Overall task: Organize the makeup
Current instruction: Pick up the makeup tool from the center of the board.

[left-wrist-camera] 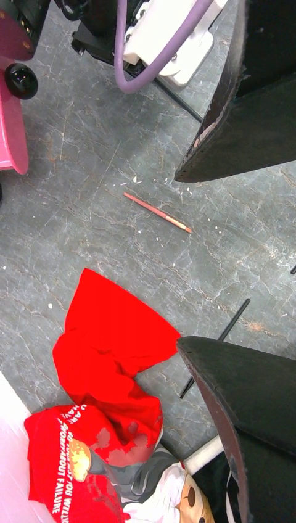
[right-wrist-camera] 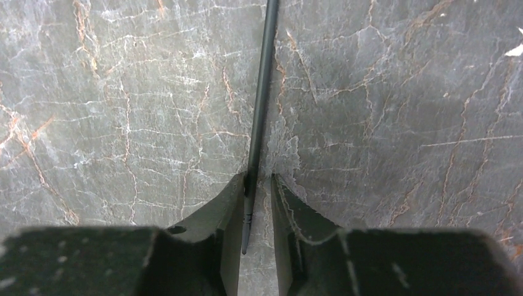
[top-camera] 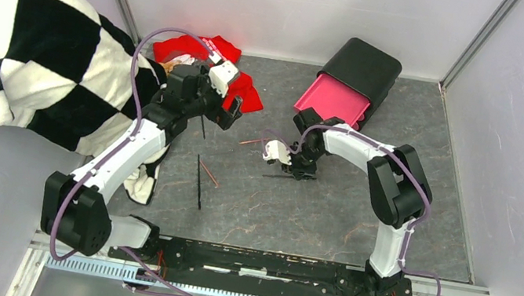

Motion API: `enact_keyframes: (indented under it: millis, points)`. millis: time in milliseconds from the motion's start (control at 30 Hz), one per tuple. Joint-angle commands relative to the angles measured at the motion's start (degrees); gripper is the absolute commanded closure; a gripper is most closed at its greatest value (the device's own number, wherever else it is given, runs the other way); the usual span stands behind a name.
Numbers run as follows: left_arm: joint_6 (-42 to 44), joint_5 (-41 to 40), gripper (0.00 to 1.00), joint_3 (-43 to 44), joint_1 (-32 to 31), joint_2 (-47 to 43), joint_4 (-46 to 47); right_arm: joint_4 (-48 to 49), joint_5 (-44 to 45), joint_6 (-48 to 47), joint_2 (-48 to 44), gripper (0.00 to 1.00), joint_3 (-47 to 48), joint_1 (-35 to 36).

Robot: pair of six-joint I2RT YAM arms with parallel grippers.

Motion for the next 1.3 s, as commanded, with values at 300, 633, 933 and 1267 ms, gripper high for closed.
enact_keyframes:
  millis: [300, 633, 933, 1267]
  points:
    - [0.37, 0.73, 0.00, -1.34, 0.27, -4.79, 4.29, -1.64, -0.11, -2.22, 5.44, 0.91, -1.06, 0.15]
    - [-0.35, -4.33, 0.00, -1.37, 0.37, -7.13, 5.67, 2.59, -3.01, 3.73, -4.73, 1.00, -2.11, 0.13]
    - [-2.44, -9.39, 0.00, -0.50, 0.45, -6.92, 6.24, 0.79, -7.08, 9.85, -11.48, 1.00, 3.63, 0.15]
    - [-5.40, -15.24, 0.00, 0.92, 1.08, -6.95, 6.45, 2.41, 4.46, 21.66, -14.43, 1.00, 17.21, -1.46]
